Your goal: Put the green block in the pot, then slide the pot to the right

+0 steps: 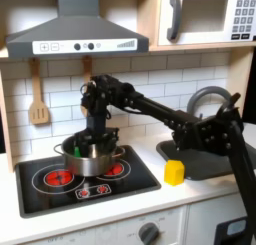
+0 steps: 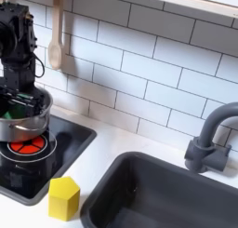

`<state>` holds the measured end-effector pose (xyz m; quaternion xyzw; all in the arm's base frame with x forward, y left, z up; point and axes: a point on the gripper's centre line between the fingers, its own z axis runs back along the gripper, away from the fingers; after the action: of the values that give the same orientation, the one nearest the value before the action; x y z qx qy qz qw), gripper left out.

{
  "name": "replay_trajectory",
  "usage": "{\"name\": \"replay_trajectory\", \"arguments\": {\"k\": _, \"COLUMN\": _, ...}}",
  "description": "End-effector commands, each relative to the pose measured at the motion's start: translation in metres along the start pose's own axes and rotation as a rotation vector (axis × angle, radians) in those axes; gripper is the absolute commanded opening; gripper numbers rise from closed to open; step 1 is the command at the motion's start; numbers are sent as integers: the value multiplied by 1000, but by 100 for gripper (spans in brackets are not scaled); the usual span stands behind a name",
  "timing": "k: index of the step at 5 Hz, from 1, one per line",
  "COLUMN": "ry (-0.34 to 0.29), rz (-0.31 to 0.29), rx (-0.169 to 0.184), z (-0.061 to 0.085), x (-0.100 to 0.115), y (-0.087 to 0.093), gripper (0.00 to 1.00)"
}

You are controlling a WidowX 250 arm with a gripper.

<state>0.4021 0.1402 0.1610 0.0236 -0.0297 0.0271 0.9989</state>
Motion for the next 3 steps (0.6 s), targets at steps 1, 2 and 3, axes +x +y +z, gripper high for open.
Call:
{"name": "replay_trajectory", "arguments": {"k": 1, "ry": 7, "rz": -39, "rx": -9, "z": 2, "x": -8, "y": -22, "gripper": 100}}
{"name": "replay_trajectory", "arguments": {"k": 2, "ry": 10, "rz": -52, "rx": -15, "z": 3, "x": -12, "y": -30, "gripper": 100}}
{"name": "replay_trajectory", "arguments": {"k": 3, "ry": 10, "rz": -61, "rx": -22, "z": 5, "x": -16, "y": -38, "gripper": 100}}
